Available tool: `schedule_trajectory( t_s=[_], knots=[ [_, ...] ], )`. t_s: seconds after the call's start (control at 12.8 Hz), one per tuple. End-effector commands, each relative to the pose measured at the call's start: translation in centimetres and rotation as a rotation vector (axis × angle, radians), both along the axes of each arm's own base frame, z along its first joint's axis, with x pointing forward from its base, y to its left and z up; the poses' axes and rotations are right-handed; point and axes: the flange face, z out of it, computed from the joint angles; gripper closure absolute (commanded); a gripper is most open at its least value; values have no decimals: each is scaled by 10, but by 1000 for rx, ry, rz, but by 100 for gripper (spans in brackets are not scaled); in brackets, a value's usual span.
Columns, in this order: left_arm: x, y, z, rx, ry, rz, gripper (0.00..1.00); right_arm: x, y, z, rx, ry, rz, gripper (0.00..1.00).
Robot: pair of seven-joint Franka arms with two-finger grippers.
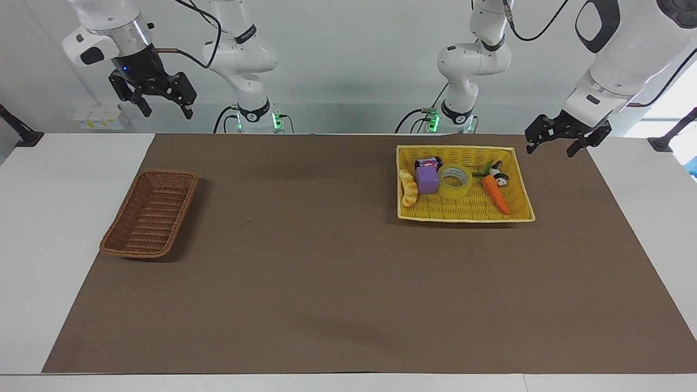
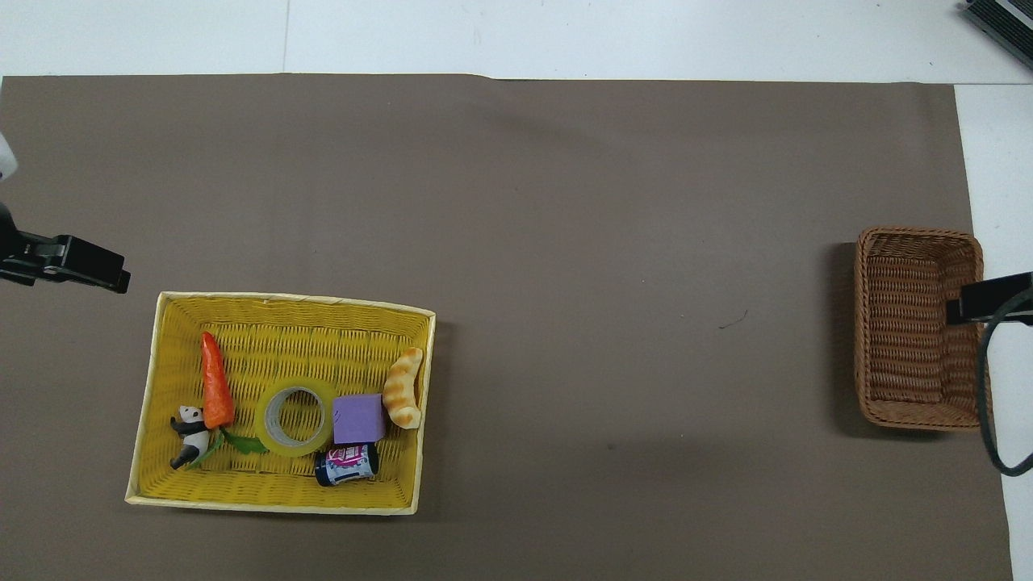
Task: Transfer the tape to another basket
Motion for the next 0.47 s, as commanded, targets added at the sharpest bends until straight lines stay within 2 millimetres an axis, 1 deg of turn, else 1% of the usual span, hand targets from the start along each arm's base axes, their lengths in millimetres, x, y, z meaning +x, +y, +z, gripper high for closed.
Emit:
schedule_trajectory(
  t_s=[0.0, 0.39],
  knots=[
    [-5, -3, 6, 16, 3, -17, 0, 0, -2, 2, 0, 5, 20, 0],
    [-6, -3, 5, 17, 7, -16, 0, 0, -2, 3, 0, 4, 20, 0]
  ],
)
